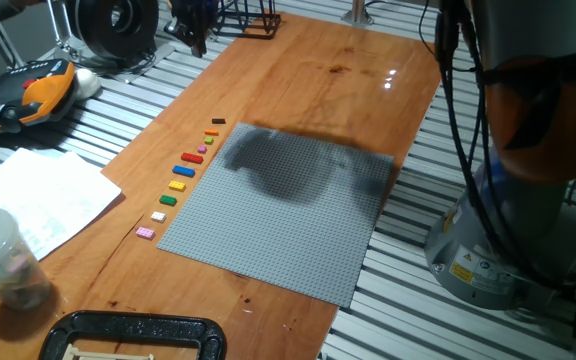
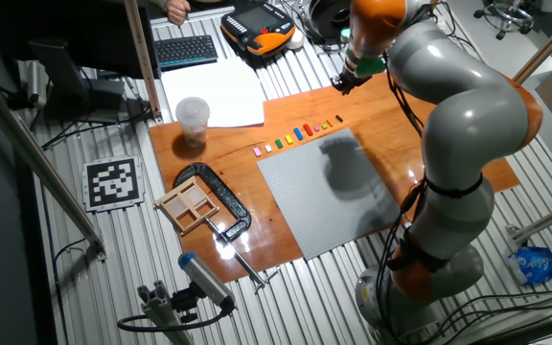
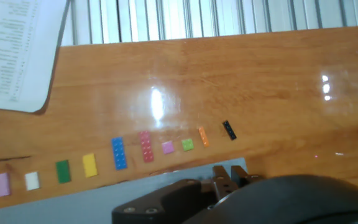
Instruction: Build with small Lego blocks
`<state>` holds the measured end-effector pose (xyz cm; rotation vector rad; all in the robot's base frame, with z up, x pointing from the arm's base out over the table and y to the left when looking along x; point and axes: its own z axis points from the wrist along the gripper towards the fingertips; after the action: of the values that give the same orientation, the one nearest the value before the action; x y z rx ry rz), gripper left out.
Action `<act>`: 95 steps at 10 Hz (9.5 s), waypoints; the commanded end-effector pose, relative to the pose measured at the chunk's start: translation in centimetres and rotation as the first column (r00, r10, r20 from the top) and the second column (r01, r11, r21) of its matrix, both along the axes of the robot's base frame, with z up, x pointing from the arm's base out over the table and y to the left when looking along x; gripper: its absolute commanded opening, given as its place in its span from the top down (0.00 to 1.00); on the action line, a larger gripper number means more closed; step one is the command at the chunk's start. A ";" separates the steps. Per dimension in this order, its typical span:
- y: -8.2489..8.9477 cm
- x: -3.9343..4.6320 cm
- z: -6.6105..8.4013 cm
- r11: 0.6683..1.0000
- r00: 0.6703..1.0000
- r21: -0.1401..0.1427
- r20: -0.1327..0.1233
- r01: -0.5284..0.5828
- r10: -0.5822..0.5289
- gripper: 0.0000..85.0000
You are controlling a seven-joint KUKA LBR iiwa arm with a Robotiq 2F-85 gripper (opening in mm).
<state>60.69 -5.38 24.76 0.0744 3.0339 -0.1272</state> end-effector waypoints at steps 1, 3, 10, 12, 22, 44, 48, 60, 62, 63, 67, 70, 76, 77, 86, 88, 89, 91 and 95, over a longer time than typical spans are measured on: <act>-0.2 0.38 -0.5 1.000 1.000 -0.007 0.004 -0.007 0.007 0.80; -0.8 1.25 -2.1 1.000 1.000 0.003 0.012 -0.026 0.026 0.60; -2.9 3.09 -7.5 0.988 0.989 0.036 0.001 -0.148 0.148 0.60; -3.3 3.16 -8.8 0.985 0.986 0.043 -0.016 -0.165 0.165 0.60; -4.7 3.17 -12.3 0.977 0.973 0.061 -0.096 -0.203 0.209 0.60; -5.7 4.70 -18.0 0.956 0.957 0.052 -0.024 -0.287 0.289 0.60; -6.4 5.33 -19.6 0.948 0.950 0.060 -0.007 -0.311 0.312 0.60; -5.9 4.55 -21.6 0.933 0.934 0.054 -0.022 -0.355 0.357 0.60; -5.9 4.51 -21.6 0.933 0.934 0.057 -0.024 -0.355 0.357 0.60; -5.9 4.50 -21.6 0.932 0.933 0.057 -0.024 -0.358 0.360 0.60; -5.9 4.47 -21.6 0.935 0.936 0.063 -0.020 -0.350 0.351 0.60; -5.9 4.47 -21.6 0.938 0.939 0.062 -0.026 -0.342 0.344 0.60; -5.9 4.47 -21.6 0.958 0.955 0.063 -0.084 -0.280 0.285 0.60; -5.9 4.47 -21.6 0.957 0.954 0.065 -0.084 -0.282 0.286 0.60; -6.1 4.19 -22.1 0.950 0.948 0.075 -0.076 -0.304 0.309 0.80; -6.1 4.16 -22.2 0.950 0.948 0.078 -0.075 -0.302 0.308 0.80; -6.1 4.16 -22.1 0.950 0.949 0.076 -0.074 -0.302 0.308 0.80; -6.1 4.15 -22.1 0.950 0.949 0.074 -0.075 -0.302 0.308 0.80; -6.1 4.13 -21.8 0.953 0.952 0.085 -0.071 -0.291 0.297 1.00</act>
<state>64.83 -11.46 3.00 -0.3849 3.0872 0.0075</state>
